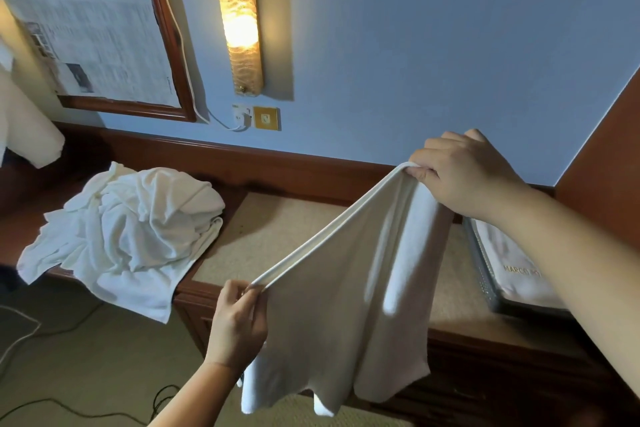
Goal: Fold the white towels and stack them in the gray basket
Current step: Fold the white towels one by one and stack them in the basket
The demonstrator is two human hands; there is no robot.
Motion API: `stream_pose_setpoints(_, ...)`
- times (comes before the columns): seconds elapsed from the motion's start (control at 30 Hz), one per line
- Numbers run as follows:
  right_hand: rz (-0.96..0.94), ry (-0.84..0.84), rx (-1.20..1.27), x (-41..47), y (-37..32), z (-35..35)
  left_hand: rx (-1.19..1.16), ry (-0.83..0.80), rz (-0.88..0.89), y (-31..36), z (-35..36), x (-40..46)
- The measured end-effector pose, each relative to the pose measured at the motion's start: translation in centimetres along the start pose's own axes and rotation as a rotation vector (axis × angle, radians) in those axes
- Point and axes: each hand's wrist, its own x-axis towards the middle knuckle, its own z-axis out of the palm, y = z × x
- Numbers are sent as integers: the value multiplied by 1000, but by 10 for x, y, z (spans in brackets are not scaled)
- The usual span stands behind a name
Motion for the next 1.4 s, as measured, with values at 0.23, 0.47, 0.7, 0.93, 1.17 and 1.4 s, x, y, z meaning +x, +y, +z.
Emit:
stream_pose_setpoints(0.23,193,-265,161,-16,13,21,5,-69,-155,16,-4,15)
stream_pose_setpoints(0.47,392,-528,225,-50,30,43,236,-177,496,-5,-22,59)
stream_pose_setpoints(0.7,502,-501,172,-69,8,54,273,-247,579,-18,-23,87)
stream_pose_setpoints(0.93,440,-643,42,-68,-6,61,166,-210,482,12,-15,99)
stream_pose_setpoints(1.17,390,-625,281,-34,-51,41,75,-95,542,83,-10,136)
stream_pose_setpoints(1.4,241,-617,424,-13,-93,34,-5,-54,654,122,-9,159)
